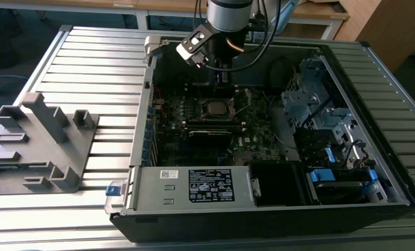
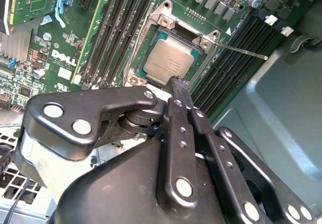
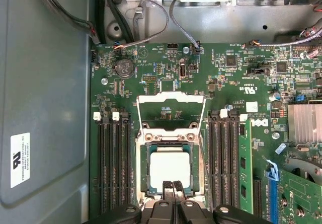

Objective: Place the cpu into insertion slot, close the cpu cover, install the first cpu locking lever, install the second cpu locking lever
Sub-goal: 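Close the cpu cover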

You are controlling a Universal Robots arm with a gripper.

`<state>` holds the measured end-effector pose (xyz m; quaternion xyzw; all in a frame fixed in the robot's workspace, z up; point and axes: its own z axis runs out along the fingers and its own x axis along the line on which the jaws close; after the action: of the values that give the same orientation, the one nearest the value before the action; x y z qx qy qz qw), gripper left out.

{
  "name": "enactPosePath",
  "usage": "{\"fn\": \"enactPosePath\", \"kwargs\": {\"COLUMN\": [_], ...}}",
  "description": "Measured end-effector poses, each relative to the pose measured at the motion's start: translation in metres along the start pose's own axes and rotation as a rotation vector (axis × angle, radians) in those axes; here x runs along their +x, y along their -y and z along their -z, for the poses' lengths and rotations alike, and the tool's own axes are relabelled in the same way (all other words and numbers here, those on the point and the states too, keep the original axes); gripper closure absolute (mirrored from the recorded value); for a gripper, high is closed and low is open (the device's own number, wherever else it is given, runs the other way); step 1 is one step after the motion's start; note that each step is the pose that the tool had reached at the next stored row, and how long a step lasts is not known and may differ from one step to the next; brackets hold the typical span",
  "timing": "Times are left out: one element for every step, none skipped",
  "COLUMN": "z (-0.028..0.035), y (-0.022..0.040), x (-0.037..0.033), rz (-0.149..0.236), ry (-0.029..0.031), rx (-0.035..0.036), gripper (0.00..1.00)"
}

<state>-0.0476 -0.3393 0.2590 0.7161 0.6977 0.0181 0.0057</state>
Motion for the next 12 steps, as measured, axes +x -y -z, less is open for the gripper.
{"fn": "enactPosePath", "kwargs": {"z": [0.0, 0.0001, 0.0001, 0.0, 0.0, -0.0001, -0.0002, -0.0002, -0.0003, -0.0004, -0.0004, -0.0005], "y": [-0.0001, -0.0005, -0.001, -0.0019, -0.0031, -0.0045, -0.0061, -0.0078, -0.0096, -0.0116, -0.0134, -0.0152], "x": [0.0, 0.0, 0.0, 0.0, 0.0001, 0.0001, 0.0002, 0.0002, 0.0003, 0.0003, 0.0003, 0.0004], "rz": [0.0, 0.0, 0.0, 0.0, 0.0, 0.0, 0.0, 0.0, 0.0, 0.0, 0.0, 0.0], "ry": [0.0, 0.0002, 0.0002, 0.0002, 0.0002, 0.0001, 0.0001, 0.0001, 0.0001, 0.0001, 0.0, 0.0001], "rx": [0.0, 0.0002, 0.0002, 0.0001, 0.0001, 0.0001, 0.0001, 0.0001, 0.0, 0.0001, 0.0001, 0.0001], "gripper": [0.89, 0.89, 0.89, 0.89, 0.89, 0.89, 0.89, 0.89, 0.89, 0.89, 0.89, 0.89]}}
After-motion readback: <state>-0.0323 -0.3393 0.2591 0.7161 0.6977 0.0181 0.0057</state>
